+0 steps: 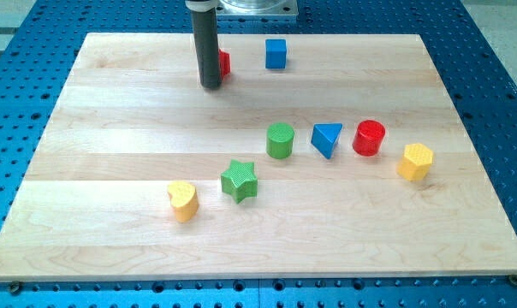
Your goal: Push the red circle into the blue triangle
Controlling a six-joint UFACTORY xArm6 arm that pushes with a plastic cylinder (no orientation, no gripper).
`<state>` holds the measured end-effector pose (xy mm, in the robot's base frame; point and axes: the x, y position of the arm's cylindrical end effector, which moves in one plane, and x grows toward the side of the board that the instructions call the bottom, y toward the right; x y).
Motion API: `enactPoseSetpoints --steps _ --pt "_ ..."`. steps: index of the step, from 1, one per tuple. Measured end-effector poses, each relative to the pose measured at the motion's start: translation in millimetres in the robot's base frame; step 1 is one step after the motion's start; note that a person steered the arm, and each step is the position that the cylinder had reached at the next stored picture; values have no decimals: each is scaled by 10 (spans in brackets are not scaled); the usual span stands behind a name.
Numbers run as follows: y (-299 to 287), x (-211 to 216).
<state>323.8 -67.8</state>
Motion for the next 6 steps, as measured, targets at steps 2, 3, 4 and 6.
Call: enactPoseSetpoints --steps 2,3,4,6 --pt "1306 329" --pt "1808 372" --pt "2732 409" --pt "2895 965"
